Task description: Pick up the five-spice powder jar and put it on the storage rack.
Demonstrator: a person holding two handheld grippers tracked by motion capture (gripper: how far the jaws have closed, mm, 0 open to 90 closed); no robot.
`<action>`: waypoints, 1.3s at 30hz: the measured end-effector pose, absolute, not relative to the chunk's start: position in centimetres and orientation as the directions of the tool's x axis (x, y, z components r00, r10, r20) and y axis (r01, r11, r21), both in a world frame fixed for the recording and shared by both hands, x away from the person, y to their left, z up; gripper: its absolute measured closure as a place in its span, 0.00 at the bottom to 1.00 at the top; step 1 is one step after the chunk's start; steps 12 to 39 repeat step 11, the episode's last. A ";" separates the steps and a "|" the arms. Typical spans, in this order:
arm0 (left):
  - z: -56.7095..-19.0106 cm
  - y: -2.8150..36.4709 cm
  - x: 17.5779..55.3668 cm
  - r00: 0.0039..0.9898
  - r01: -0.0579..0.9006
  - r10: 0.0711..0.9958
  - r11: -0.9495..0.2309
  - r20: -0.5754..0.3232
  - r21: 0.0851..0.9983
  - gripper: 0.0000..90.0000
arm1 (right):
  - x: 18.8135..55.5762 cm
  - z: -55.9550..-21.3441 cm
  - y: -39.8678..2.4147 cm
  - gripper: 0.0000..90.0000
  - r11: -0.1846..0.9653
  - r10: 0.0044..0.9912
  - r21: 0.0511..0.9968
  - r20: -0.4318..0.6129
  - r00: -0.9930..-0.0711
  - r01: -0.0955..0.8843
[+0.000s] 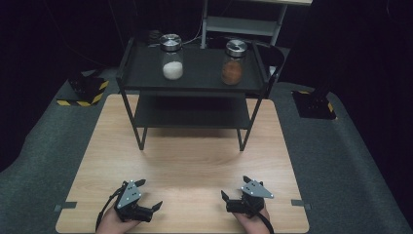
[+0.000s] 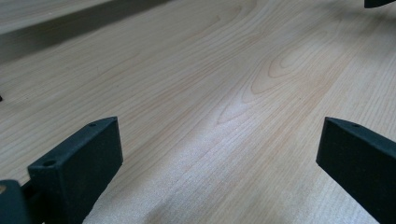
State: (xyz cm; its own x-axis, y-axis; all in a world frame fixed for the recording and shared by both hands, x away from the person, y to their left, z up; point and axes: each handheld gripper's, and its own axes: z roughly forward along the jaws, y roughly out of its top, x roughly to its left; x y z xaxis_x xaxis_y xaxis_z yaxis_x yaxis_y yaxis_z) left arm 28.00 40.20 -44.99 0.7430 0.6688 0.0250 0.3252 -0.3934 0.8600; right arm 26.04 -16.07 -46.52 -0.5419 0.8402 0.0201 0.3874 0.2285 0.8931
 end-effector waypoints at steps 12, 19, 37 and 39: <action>-45.0 40.1 28.9 0.757 0.324 0.654 -0.391 0.012 0.862 0.01 | 25.2 -46.7 -16.5 0.00 0.214 0.847 0.899 0.024 -0.531 0.382; -45.0 40.1 28.9 0.757 0.324 0.654 -0.391 0.012 0.862 0.01 | 25.2 -46.7 -16.5 0.00 0.214 0.847 0.899 0.024 -0.531 0.382; -45.0 40.1 28.9 0.757 0.324 0.654 -0.391 0.012 0.862 0.01 | 25.2 -46.7 -16.5 0.00 0.214 0.847 0.899 0.024 -0.531 0.382; -45.0 40.1 28.9 0.757 0.324 0.654 -0.391 0.012 0.862 0.01 | 25.2 -46.7 -16.5 0.00 0.214 0.847 0.899 0.024 -0.531 0.382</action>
